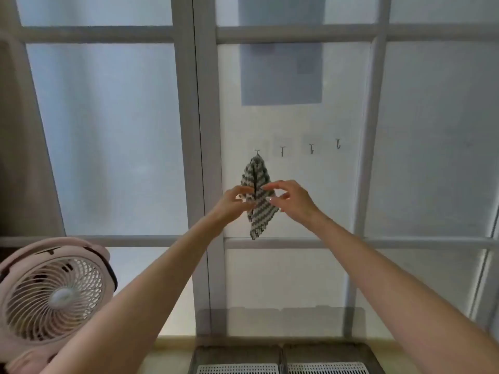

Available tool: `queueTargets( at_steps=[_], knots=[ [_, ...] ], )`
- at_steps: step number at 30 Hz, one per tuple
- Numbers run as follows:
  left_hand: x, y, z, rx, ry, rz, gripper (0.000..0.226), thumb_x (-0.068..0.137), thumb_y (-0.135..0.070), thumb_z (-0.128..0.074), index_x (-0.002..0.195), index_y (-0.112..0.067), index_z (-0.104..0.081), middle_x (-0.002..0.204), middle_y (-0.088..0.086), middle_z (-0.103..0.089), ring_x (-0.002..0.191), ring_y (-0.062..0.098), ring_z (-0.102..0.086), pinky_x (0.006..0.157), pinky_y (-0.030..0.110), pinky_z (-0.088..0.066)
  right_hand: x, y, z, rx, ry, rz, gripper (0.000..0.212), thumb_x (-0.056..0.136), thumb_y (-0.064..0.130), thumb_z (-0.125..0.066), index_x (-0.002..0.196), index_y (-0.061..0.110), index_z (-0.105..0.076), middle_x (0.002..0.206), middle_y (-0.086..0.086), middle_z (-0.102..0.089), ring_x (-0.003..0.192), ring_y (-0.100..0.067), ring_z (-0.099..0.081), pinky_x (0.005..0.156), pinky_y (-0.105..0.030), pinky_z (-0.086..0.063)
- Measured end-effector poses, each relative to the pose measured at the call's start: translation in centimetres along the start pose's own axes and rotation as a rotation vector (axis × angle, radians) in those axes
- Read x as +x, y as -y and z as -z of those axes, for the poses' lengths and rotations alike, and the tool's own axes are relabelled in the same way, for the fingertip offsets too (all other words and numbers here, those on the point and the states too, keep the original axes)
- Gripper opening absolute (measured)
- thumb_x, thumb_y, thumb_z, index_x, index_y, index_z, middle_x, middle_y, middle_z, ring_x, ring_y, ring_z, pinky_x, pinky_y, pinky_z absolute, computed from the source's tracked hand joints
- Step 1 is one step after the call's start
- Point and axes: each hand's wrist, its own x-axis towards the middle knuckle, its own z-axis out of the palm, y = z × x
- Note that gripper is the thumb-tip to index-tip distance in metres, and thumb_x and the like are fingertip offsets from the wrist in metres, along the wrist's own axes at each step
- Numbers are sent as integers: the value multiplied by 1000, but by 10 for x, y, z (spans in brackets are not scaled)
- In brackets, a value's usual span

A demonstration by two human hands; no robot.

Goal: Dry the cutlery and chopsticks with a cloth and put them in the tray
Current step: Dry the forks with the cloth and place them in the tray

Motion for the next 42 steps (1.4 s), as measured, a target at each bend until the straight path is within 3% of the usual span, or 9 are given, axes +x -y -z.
queueTargets(
  at_steps=[5, 9, 14, 17, 22, 28, 32, 38, 42],
  knots=[
    [15, 3, -4, 51, -11, 102, 47, 87, -20, -61, 132, -21, -47, 150, 7, -25, 134, 25, -33, 108, 38, -32, 39, 2, -30, -74, 103, -136, 33, 94, 38, -52, 127, 35, -58, 153, -4, -21, 140, -28, -20, 115, -41, -19],
    [12, 8, -2, -17, -70, 102, 50, 92, -23, -57, 138, -13, -41, 143, 9, -39, 130, 23, -40, 93, 27, -35, 64, -7, -45, -72, 147, -235, 42, 95, 39, -48, 137, 33, -47, 159, 0, 1, 142, -32, -12, 117, -44, -18],
    [4, 13, 16, -104, -92, 64, 37, 93, -22, -54, 127, -7, -52, 128, 10, -56, 110, 18, -55, 89, 29, -46, 74, 6, -33, 347, 56, -156, 52, 92, 17, -57, 140, 17, -39, 136, 0, -48, 120, -19, -50, 100, -34, -43],
    [2, 12, 20, -175, -152, 28, 36, 94, -24, -54, 125, -7, -52, 125, 11, -59, 106, 18, -60, 84, 26, -50, 68, 48, -9, 507, 6, 42, 51, 94, 13, -56, 142, 18, -40, 139, 11, -41, 116, -4, -49, 91, -15, -41],
    [-20, 4, 14, -315, -113, -112, 69, 88, -34, -61, 137, -30, -13, 129, -9, -41, 107, 6, -56, 87, 29, -52, 28, 69, -1, 468, 27, 166, 31, 93, 7, -53, 123, 10, -61, 131, 4, -56, 120, -14, -53, 101, -27, -45],
    [-71, 42, -15, -339, -147, 5, 36, 94, -38, -50, 125, -21, -50, 121, 2, -60, 110, 14, -58, 97, 38, -47, -52, 3, -37, 579, 75, -107, 23, 90, 4, -56, 107, 15, -67, 103, -2, -70, 91, -12, -66, 78, -23, -53],
    [-101, 83, -46, -471, -122, 227, 34, 94, -37, -46, 122, -19, -56, 117, 1, -64, 100, 9, -61, 81, 25, -49, -105, -49, -67, 711, 109, -355, 24, 89, 7, -58, 113, 14, -62, 98, -5, -70, 90, -16, -65, 73, -27, -52],
    [-151, 139, -87, -625, 172, 466, 28, 89, -28, -49, 110, -13, -59, 107, 6, -67, 98, 21, -62, 86, 37, -49, -185, -104, -111, 855, 250, -705, 63, 82, 21, -68, 137, 33, -40, 127, -5, -57, 114, -25, -56, 89, -41, -48],
    [-178, 176, -98, -597, 248, 508, 37, 70, -39, -62, 94, -10, -55, 92, 7, -60, 88, 22, -53, 81, 35, -41, -228, -128, -124, 1004, 375, -828, 42, 77, 19, -69, 118, 15, -61, 117, -12, -65, 110, -30, -57, 97, -48, -44]
  ],
)
